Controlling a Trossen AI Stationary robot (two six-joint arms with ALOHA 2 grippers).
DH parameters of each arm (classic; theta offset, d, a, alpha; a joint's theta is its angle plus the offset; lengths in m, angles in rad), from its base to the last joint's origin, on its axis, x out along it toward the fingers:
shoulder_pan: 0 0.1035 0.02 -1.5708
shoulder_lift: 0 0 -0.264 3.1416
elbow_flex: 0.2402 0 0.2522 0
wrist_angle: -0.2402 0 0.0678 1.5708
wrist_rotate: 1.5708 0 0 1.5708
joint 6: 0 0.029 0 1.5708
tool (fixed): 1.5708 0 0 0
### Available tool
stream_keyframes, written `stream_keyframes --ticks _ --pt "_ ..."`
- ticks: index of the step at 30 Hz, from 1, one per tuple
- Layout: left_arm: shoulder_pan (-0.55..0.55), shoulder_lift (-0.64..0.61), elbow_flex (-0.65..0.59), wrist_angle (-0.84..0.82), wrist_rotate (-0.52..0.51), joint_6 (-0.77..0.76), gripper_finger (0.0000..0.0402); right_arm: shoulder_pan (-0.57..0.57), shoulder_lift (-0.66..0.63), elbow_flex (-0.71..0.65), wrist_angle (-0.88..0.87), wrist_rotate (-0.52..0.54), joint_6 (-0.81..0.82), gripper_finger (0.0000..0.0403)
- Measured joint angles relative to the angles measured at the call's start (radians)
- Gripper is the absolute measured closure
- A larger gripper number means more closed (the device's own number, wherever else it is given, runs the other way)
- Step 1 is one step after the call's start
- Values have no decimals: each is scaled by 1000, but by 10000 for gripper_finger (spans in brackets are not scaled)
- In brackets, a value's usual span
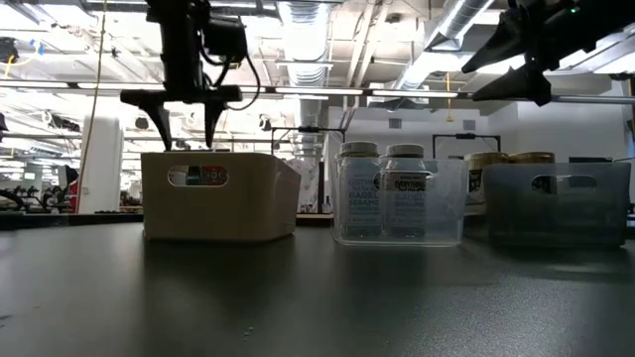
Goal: Sort spices by type
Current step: Put the brown seasoning bottle into the black bin
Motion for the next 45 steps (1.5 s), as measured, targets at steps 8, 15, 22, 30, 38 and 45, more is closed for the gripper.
stream_keyframes --ticks 8,15,22,30,38,45 --pt "29 50 0 -19 4 -30 109 0 0 0 -1 -4 -57 101" --pt "34 50 0 -15 -2 -46 109 0 0 1 -25 -5 -57 101" --pt "47 50 0 46 -2 53 109 0 0 1 -30 -5 -57 101" --pt "86 50 0 61 -18 67 108 0 0 1 -45 -36 -53 101" --pt "122 50 0 63 -31 132 108 2 0 1 -48 -50 -53 101" --pt "129 50 0 62 -55 176 83 1 0 1 -57 -51 -53 101"
